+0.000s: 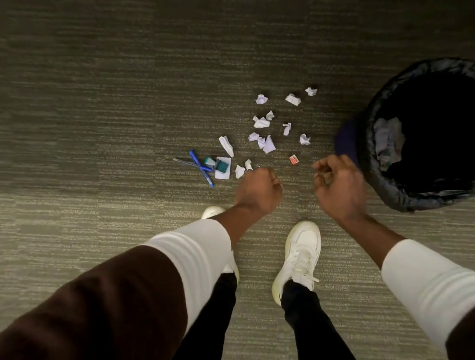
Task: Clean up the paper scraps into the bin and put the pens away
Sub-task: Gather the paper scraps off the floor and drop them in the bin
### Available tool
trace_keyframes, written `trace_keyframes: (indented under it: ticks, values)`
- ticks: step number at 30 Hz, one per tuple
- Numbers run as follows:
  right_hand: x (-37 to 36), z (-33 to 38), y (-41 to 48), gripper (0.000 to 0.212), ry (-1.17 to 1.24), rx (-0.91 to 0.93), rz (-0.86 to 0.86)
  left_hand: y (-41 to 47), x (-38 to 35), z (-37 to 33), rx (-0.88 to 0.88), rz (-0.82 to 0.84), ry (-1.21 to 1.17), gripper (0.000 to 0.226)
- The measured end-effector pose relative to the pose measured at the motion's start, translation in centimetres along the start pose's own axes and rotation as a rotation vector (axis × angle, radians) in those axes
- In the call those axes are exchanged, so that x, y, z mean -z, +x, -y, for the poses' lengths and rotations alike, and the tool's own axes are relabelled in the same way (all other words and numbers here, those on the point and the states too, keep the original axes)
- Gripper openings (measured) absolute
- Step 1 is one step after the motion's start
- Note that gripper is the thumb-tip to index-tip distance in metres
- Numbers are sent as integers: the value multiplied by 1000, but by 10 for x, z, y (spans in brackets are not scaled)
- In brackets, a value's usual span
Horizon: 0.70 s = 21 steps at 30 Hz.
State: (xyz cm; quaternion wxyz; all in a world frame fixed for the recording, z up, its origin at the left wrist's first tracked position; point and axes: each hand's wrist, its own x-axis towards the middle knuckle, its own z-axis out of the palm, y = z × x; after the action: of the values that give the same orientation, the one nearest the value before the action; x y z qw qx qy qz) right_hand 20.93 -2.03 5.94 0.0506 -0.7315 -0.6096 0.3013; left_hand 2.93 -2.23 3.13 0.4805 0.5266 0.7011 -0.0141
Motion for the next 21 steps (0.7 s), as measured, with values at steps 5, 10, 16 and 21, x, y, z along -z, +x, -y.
trace_keyframes:
  ticks: [5,10,16,21]
  values:
    - [-30,29,12,34,-152,-19,150,13,31,36,19,30,37,12]
    - [-59,47,17,52,-216,-11,276,18,46,69,43,68,98,20]
    - [-92,48,23,72,-278,38,376,27,37,99,38,113,182,22]
    - [-116,25,42,100,-401,15,453,47,20,117,41,167,348,31]
